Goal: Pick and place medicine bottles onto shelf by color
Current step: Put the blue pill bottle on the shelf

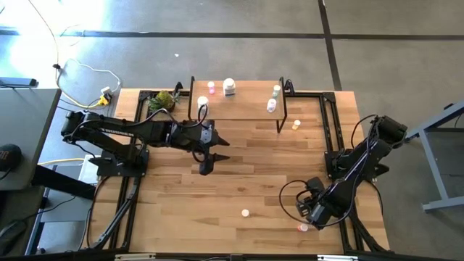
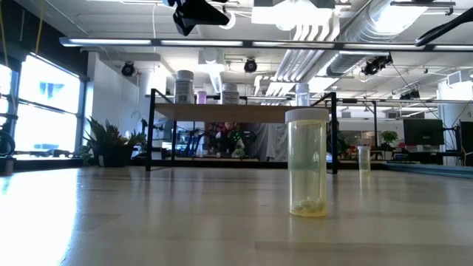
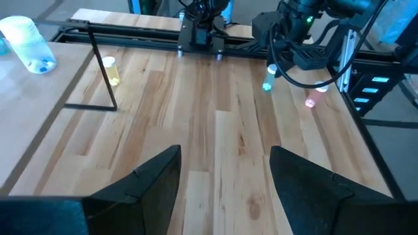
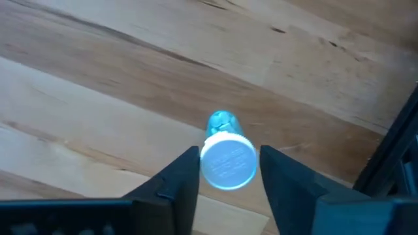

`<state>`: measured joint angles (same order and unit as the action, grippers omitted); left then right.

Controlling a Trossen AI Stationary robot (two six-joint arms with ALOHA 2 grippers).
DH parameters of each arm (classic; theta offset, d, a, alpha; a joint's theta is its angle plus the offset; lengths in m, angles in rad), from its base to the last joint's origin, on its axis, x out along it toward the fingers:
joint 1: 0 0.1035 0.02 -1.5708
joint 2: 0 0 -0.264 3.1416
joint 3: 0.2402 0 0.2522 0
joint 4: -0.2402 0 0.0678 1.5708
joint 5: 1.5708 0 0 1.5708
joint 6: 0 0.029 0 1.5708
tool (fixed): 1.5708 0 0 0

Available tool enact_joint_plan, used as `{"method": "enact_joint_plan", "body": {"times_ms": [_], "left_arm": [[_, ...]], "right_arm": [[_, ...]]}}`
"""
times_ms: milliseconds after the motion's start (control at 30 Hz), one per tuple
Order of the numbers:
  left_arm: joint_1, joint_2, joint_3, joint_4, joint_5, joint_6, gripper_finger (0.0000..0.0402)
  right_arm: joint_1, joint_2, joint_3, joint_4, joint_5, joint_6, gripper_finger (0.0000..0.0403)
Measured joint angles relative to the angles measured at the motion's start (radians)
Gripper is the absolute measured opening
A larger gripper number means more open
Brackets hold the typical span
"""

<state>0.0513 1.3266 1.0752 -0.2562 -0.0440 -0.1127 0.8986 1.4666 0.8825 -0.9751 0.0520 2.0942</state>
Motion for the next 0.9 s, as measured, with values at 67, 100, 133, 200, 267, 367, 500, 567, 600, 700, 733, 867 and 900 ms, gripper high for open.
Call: {"method": "enact_joint_plan", "body": {"times_ms": [67, 100, 133, 200, 267, 367, 500, 567, 600, 700, 733, 867, 900], "left_arm": [[0.000, 0.000, 0.000, 0.000, -0.013, 0.017, 0.0223], [0.000, 0.000, 0.000, 0.000, -0.020, 0.022, 0.0223], [0.000, 0.000, 0.000, 0.000, -0.026, 0.030, 0.0223], [0.001, 0.000, 0.000, 0.000, -0.044, 0.046, 0.0223], [0.001, 0.000, 0.000, -0.001, -0.066, 0.065, 0.0223], [0.013, 0.000, 0.002, -0.004, -0.068, 0.088, 0.0223], [0.055, -0.005, 0.026, -0.028, -0.009, 0.102, 0.0223], [0.083, -0.005, 0.034, -0.033, 0.029, 0.123, 0.0223], [0.098, -0.006, 0.036, -0.036, 0.048, 0.133, 0.0223], [0.144, -0.014, 0.039, -0.040, 0.099, 0.174, 0.0223], [0.159, -0.014, 0.039, -0.043, 0.111, 0.187, 0.0223], [0.227, -0.013, 0.039, -0.064, 0.150, 0.246, 0.0223], [0.243, -0.013, 0.039, -0.064, 0.160, 0.257, 0.0223]], "right_arm": [[-0.001, 0.000, 0.000, 0.011, 0.000, 0.001, 0.0125], [-0.002, 0.000, 0.000, 0.014, 0.000, 0.001, 0.0116], [-0.004, 0.000, 0.000, 0.015, 0.000, 0.004, 0.0108], [-0.010, -0.002, 0.000, 0.017, -0.005, 0.018, 0.0097], [-0.022, -0.008, 0.000, 0.038, -0.016, 0.018, 0.0093], [-0.049, -0.029, 0.005, 0.061, -0.020, 0.010, 0.0097], [-0.109, -0.035, 0.066, 0.056, -0.020, -0.056, 0.0100], [-0.148, -0.035, 0.104, 0.055, -0.017, -0.108, 0.0099], [-0.170, -0.036, 0.123, 0.055, -0.005, -0.132, 0.0099], [-0.238, -0.036, 0.186, 0.043, 0.061, -0.205, 0.0099], [-0.262, -0.036, 0.208, 0.037, 0.078, -0.231, 0.0099], [-0.370, -0.036, 0.281, 0.029, 0.138, -0.365, 0.0099], [-0.398, -0.036, 0.299, 0.029, 0.152, -0.401, 0.0099]]}}
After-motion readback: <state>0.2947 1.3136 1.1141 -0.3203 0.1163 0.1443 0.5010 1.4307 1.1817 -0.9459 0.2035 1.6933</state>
